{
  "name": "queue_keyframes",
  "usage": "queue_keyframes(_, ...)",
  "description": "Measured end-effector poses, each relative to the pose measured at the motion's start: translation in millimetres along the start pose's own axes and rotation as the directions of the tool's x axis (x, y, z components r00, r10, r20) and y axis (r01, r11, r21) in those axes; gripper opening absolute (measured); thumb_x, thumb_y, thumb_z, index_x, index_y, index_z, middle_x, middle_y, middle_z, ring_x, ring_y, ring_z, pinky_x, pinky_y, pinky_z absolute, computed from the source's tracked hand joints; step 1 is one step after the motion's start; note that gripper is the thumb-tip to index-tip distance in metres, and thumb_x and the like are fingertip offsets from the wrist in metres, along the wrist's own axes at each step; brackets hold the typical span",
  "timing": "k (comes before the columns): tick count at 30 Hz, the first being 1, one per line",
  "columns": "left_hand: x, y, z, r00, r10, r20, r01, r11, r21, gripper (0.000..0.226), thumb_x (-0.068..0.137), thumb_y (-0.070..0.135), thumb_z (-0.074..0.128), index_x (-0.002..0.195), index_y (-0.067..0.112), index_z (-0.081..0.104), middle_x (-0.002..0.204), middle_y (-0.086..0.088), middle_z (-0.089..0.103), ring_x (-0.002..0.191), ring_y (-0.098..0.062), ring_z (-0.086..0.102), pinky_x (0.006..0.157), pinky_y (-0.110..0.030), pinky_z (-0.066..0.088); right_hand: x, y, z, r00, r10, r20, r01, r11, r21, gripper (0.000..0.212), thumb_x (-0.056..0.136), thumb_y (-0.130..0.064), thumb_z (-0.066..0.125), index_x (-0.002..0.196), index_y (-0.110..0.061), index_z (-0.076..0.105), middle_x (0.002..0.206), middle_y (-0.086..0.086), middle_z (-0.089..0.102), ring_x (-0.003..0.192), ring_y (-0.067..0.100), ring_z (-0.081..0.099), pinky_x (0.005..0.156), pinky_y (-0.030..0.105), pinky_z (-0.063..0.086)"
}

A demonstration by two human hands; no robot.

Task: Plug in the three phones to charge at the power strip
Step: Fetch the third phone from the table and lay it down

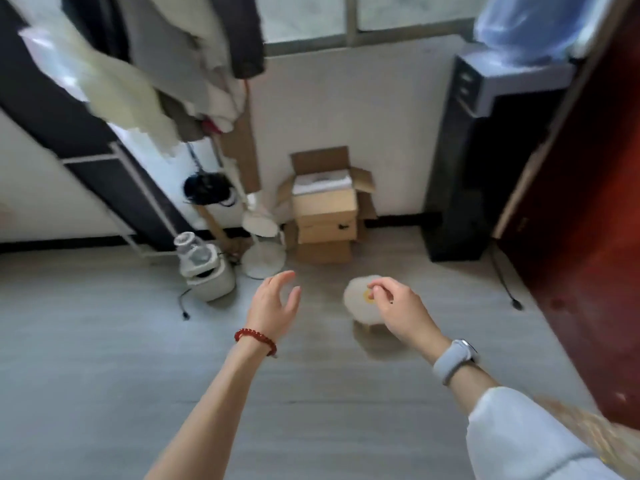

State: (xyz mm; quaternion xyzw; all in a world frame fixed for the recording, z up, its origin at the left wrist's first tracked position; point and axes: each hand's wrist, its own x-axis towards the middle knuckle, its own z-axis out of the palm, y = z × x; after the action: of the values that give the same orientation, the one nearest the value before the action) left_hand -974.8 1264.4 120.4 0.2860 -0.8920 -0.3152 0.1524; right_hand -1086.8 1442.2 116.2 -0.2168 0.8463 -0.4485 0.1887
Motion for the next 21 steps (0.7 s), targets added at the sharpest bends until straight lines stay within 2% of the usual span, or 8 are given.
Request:
queue_keyframes(5, 32.4, -118.7, -139.2, 0.974, -0.121, -0.193, 0.122, 0.992, -0.003, 0.032, 0.087, 0.017, 0.056, 0.117, 0.007, 0.057, 0.119, -0.012, 0.061, 0.114, -0.025, 0.055, 0.1, -0.033, 0.041, 48.7, -123.7, 131.5, 0.976, -0.155, 0.153, 0.155, 0.988, 0.01, 0.023, 0.092, -0.019, 0.042, 0.103, -0.015, 0.062, 0.104, 0.008, 0.069, 0.101, 0.024, 0.059, 0.088, 0.033, 0.043)
queue_keyframes(10, 27.2, -216.9, -231.8, 0.897, -0.283, -0.341, 0.283, 0.958, -0.049, 0.034, 0.088, 0.019, 0.054, 0.121, 0.009, 0.054, 0.123, -0.012, 0.059, 0.115, -0.024, 0.054, 0.098, -0.031, 0.039, 79.4, -213.6, 246.5, 0.891, -0.289, 0.352, 0.31, 0.951, -0.005, 0.024, 0.092, -0.018, 0.041, 0.108, -0.015, 0.059, 0.107, 0.007, 0.067, 0.101, 0.022, 0.058, 0.081, 0.026, 0.039)
queue_keyframes(14, 11.6, -291.9, -288.6, 0.786, -0.419, -0.455, 0.411, 0.903, -0.121, 0.033, 0.089, 0.021, 0.053, 0.121, 0.012, 0.054, 0.123, -0.009, 0.058, 0.116, -0.021, 0.053, 0.097, -0.027, 0.038, 108.0, -280.6, 347.2, 0.792, -0.382, 0.475, 0.426, 0.904, 0.017, 0.025, 0.092, -0.016, 0.043, 0.111, -0.013, 0.057, 0.109, 0.009, 0.066, 0.093, 0.019, 0.056, 0.077, 0.024, 0.036)
queue_keyframes(18, 11.7, -370.2, -345.9, 0.652, -0.533, -0.539, 0.536, 0.827, -0.168, 0.032, 0.089, 0.021, 0.053, 0.12, 0.012, 0.055, 0.123, -0.008, 0.058, 0.115, -0.02, 0.053, 0.095, -0.024, 0.037, 135.9, -342.3, 457.2, 0.668, -0.45, 0.593, 0.514, 0.855, 0.07, 0.024, 0.091, -0.017, 0.044, 0.111, -0.015, 0.057, 0.108, 0.01, 0.066, 0.09, 0.024, 0.061, 0.075, 0.027, 0.042)
queue_keyframes(21, 34.8, -427.3, -395.1, 0.568, -0.579, -0.584, 0.602, 0.777, -0.185, 0.032, 0.089, 0.022, 0.053, 0.119, 0.012, 0.055, 0.123, -0.008, 0.059, 0.115, -0.02, 0.054, 0.096, -0.026, 0.038, 158.2, -392.6, 536.8, 0.57, -0.491, 0.659, 0.568, 0.815, 0.117, 0.025, 0.091, -0.02, 0.045, 0.112, -0.016, 0.056, 0.109, 0.007, 0.066, 0.089, 0.016, 0.056, 0.077, 0.024, 0.04)
